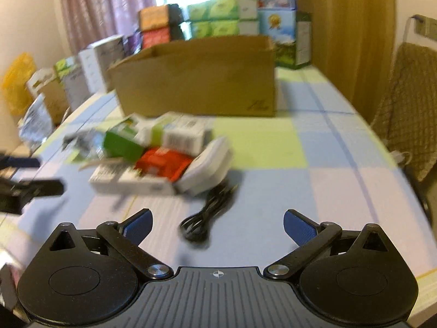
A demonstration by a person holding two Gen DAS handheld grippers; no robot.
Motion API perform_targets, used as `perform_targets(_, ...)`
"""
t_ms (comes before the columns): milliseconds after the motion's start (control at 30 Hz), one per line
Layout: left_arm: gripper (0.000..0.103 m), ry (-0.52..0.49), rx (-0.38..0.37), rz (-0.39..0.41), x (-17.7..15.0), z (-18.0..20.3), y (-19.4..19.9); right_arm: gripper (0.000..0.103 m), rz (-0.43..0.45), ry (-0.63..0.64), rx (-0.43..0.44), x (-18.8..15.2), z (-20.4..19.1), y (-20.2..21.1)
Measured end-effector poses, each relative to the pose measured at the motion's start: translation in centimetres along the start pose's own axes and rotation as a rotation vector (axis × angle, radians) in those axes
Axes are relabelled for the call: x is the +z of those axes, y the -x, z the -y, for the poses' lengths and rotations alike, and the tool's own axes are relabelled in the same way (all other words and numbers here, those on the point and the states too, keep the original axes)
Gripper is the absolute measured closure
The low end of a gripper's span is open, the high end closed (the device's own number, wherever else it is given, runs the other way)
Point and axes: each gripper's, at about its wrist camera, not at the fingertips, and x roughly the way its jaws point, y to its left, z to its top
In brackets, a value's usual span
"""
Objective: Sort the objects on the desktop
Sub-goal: 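Bring both tools back from the cardboard box to the items on the table, then grasp the black cable with the right tool while the left tool grips the white cream box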
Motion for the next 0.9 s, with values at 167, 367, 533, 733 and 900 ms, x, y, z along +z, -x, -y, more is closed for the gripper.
perform_targets(167,0.008,-0.108,0.008,-0.056,-0.4,0.7,-2.5,0.027,-0.064,0.011,0.018,-0.5,-0.3,-2.0)
perform_targets(367,0.009,-0.110,-0.025,-0.077,-0.1,-0.1,-5.4,0.034,-0.083,0.033,0.002,-0.9,-0.5,-3.3)
perform_targets(533,0.009,-0.142,-0.099,-0.081,0.2,0.2,-7.4,0.036,-0.078,0.045,-0.014,-0.7,-0.4,-3.7)
perform_targets(733,0.014,-0.169,-0.188,-0.051,0.6,0.3,-9.2,0.036,-0.077,0.058,-0.034,-0.6,-0.5,-4.0)
perform_targets(900,0.027,-0.172,-0.231,-0.057,0.7,0.6,-9.4,0.037,-0.076,0.058,-0.040,-0.4,-0.5,-4.3)
